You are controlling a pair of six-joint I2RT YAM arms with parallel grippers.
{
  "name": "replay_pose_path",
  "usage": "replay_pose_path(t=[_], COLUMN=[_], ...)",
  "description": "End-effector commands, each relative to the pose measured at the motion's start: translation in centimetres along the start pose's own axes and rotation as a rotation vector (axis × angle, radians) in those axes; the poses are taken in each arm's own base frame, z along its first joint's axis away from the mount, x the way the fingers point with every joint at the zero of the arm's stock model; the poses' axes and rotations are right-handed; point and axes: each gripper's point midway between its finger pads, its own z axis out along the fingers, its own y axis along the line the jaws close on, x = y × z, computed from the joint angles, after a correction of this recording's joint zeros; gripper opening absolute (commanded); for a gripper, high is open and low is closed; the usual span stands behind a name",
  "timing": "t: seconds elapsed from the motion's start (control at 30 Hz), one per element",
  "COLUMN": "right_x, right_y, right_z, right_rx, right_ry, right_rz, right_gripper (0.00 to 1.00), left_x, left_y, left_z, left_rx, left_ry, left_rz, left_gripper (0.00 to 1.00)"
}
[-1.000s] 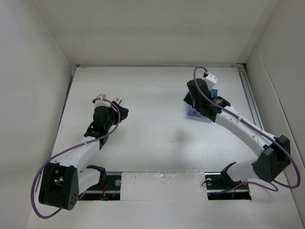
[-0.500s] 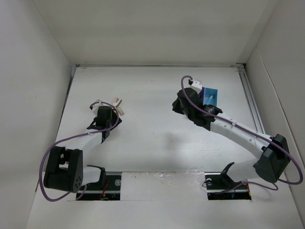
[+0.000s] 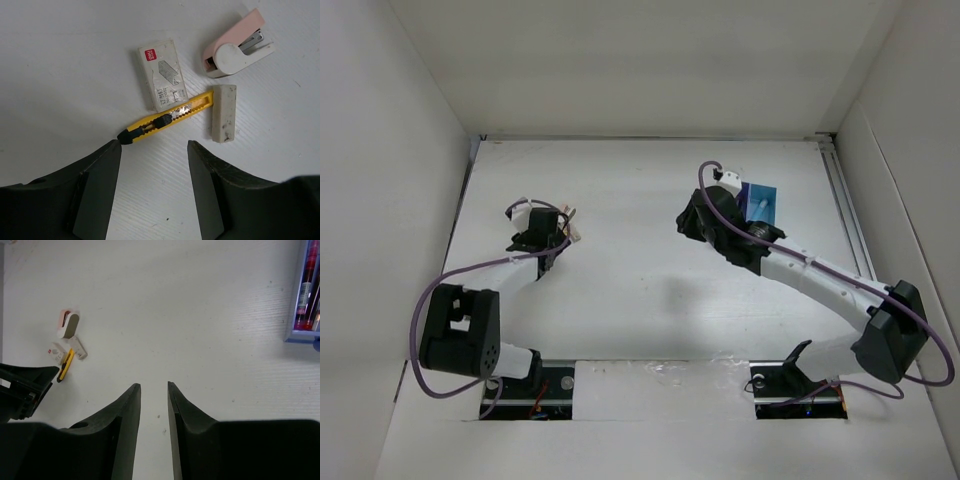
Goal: Sort the stationery into containers
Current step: Pick up the stationery from the center of the board.
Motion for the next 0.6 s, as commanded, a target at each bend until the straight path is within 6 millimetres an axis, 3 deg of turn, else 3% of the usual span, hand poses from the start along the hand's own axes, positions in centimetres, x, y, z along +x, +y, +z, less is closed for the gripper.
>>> replay_pose_path(t=[0.0, 0.33, 0.57], right_x=[-1.7, -1.8, -1.6], right_y=[1.2, 1.2, 1.3], right_z=[-0.9, -1.4, -1.4], right_rx=[-0.058, -0.071, -0.077], right_ry=[-0.055, -0.055, -0.048], right_rz=[0.03, 0.024, 0.023], right_gripper=[0.34, 0.36, 0.36], left_x=[-2.1, -3.9, -2.4], left_y=[-0.2, -0.4, -1.3], left_z=[-0.1, 1.4, 3.1], left_rx=[-0.041, -0.139, -0.122], left_ry=[-0.043, -0.059, 0.019], left_rz=[0.032, 0.105, 0.232], left_gripper=[0.52, 0.53, 0.49])
